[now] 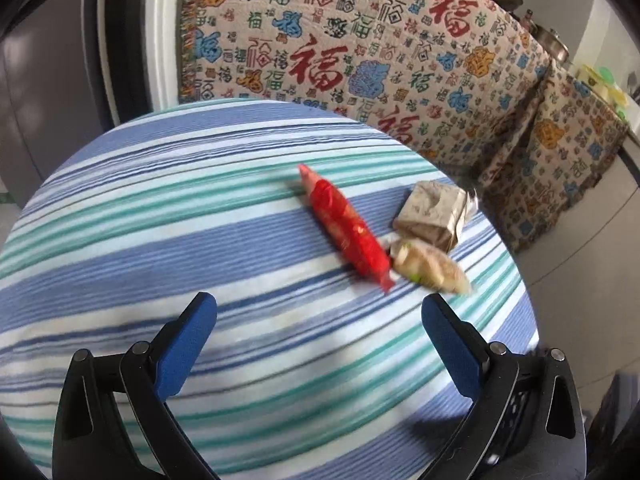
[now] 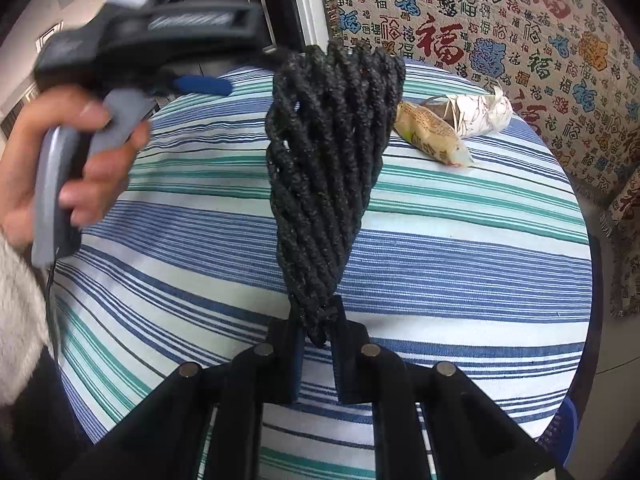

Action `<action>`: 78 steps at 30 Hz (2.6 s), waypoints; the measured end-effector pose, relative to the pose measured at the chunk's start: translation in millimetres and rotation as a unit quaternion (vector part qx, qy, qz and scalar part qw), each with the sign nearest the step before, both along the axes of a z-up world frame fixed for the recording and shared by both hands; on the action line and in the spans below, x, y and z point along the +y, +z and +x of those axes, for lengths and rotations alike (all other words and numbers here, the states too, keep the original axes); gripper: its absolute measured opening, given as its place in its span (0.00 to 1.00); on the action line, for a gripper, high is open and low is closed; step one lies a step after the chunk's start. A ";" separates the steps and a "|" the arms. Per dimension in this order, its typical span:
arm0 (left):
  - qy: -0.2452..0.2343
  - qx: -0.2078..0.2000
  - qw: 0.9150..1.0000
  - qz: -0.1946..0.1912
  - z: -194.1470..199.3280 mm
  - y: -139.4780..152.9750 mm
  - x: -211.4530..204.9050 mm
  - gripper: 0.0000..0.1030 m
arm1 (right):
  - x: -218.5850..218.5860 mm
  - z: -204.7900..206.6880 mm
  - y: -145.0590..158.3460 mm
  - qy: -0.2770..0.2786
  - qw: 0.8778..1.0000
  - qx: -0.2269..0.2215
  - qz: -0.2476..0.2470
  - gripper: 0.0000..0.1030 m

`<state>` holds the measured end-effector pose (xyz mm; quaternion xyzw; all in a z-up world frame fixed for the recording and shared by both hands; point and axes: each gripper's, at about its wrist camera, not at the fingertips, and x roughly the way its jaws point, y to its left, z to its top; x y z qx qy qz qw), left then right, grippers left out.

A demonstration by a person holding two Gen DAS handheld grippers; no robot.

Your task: Collect trash

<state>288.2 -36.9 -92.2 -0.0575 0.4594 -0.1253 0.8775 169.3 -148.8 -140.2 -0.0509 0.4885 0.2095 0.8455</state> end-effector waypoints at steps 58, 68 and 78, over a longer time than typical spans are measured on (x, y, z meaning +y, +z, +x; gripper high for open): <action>0.000 -0.022 0.993 0.117 -88.6 -55.5 60.8 0.97 | -7.9 58.0 -16.6 -0.123 0.988 -0.071 -0.053 0.71; -0.009 -0.016 0.993 0.116 -90.7 -53.1 60.4 0.90 | -16.3 56.7 -12.6 -0.123 0.990 -0.032 -0.058 0.64; -0.037 -0.029 0.997 0.064 -98.1 -31.3 64.4 0.16 | -50.9 33.9 12.1 -0.135 0.991 -0.021 -0.009 0.21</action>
